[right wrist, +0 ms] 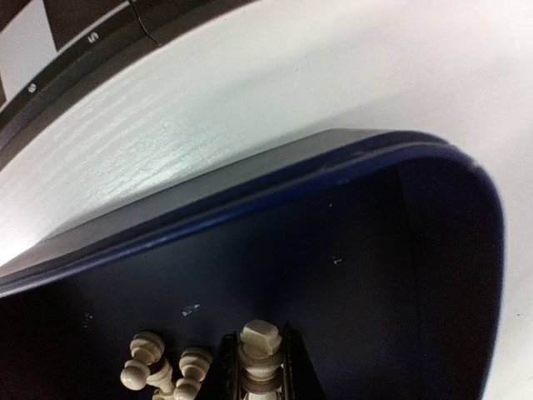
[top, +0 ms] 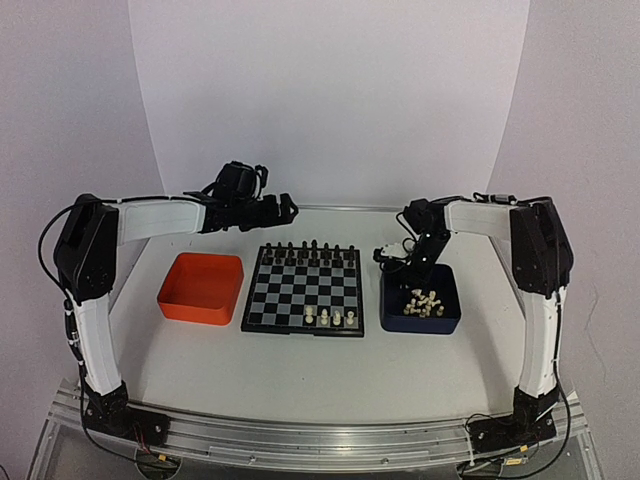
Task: Set up the chess pieces on the board
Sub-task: Pick up the chess piece from the storage box, then place the chess piece on the chessboard.
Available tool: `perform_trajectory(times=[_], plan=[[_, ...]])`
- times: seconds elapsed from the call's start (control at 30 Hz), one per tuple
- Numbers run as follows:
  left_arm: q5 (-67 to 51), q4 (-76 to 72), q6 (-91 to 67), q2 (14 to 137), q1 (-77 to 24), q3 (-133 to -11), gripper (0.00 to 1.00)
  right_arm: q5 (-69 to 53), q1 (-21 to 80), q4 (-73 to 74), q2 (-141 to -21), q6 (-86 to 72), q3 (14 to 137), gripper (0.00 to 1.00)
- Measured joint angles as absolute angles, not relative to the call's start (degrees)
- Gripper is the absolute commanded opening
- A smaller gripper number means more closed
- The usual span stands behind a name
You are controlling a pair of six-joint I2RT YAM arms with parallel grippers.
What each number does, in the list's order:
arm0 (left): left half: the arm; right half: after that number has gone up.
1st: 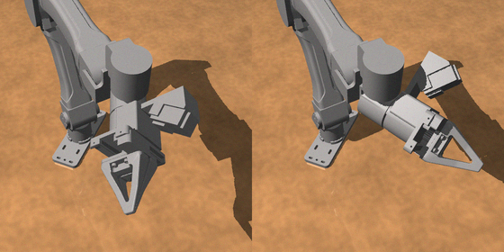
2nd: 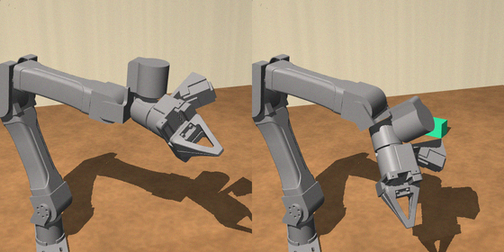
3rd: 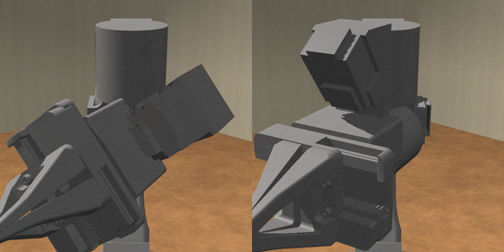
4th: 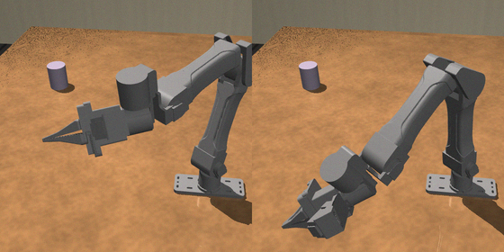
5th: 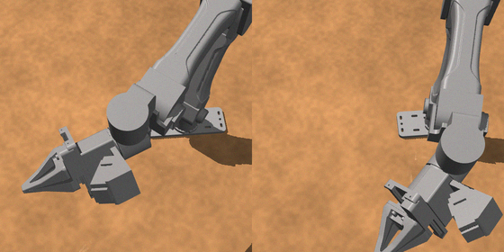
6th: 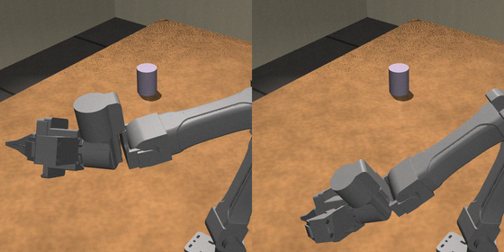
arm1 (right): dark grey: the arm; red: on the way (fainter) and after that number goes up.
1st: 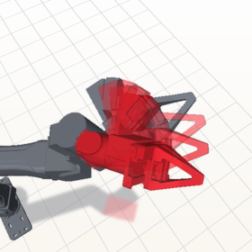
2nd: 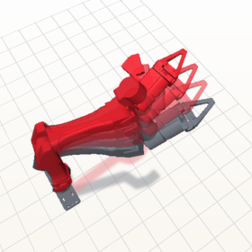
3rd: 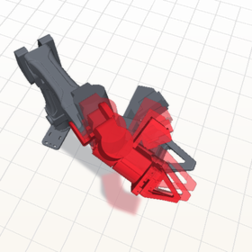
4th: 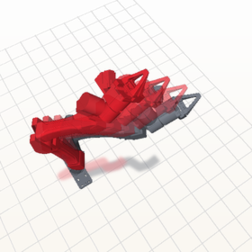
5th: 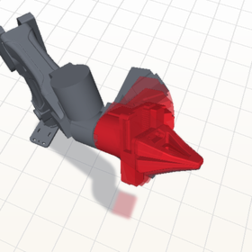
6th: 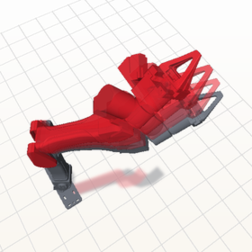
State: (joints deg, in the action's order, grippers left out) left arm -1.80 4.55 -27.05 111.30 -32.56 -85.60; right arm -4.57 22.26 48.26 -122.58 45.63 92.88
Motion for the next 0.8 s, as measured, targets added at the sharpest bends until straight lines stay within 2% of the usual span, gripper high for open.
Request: perform_trajectory(times=[0.3, 0.5, 0.8], plan=[[-5.66, 1.37, -27.03, 109.47, -32.56, -82.69, 1.00, -9.04, 22.26, 48.21, -115.29, 45.62, 92.87, 0.00], [-12.30, -0.81, -26.79, 108.16, -32.56, -82.63, 1.00, -13.54, 22.26, 46.08, -109.06, 44.53, 90.49, 0.00], [-27.20, -1.16, -24.21, 107.75, -34.78, -83.68, 1.00, -23.32, 23.21, 31.97, -97.51, 38.37, 81.80, 0.00]])
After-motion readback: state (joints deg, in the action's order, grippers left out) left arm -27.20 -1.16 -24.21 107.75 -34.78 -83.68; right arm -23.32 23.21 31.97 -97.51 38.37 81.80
